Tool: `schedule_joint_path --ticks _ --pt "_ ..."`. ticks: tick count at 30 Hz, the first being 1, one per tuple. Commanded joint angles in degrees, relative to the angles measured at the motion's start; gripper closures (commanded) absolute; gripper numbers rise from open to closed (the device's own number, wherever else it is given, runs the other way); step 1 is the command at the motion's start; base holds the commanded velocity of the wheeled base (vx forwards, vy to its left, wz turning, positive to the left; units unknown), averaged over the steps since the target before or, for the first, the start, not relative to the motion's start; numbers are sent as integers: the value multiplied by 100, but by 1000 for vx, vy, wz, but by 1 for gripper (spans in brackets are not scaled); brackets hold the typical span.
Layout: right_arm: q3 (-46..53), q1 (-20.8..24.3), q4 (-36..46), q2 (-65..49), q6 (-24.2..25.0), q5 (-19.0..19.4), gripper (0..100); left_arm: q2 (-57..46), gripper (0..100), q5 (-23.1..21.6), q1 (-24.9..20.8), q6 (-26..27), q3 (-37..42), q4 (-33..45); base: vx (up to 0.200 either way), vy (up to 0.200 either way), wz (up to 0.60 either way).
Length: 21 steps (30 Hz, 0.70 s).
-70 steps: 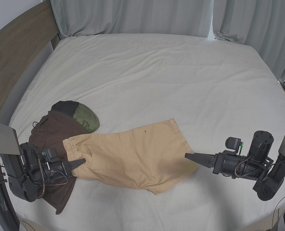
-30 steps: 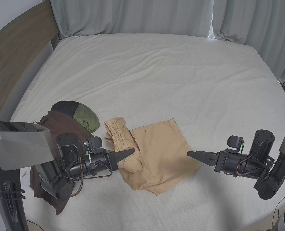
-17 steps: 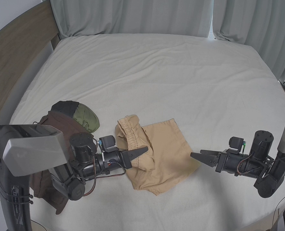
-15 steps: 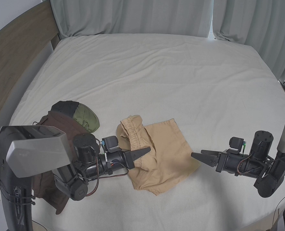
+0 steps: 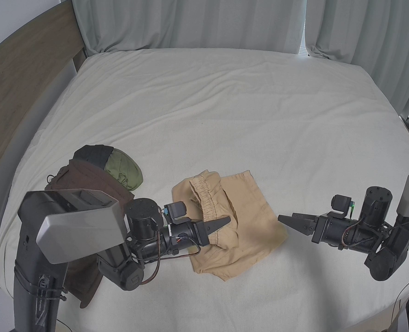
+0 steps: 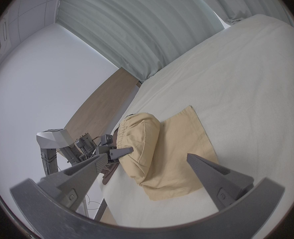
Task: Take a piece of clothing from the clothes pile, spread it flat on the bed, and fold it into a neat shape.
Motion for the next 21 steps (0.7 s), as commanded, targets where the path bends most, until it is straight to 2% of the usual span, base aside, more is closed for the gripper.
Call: schedule_joint_path --ticks 1,10,19,20,21 --pt "-50 -31 -3 9 14 -6 0 217 100 0 -82 -71 -256 38 0 0 0" --pt "-85 -102 -3 9 23 3 0 313 100 0 -231 -124 -677 495 0 0 0" --pt "-129 -110 -3 0 32 3 0 524 100 8 -293 -124 -800 504 0 0 0" --pt "-129 -110 -3 0 32 3 0 524 0 26 -293 -124 -800 504 0 0 0" --pt "-129 -110 -3 0 32 3 0 533 0 52 -293 -124 -809 504 0 0 0"
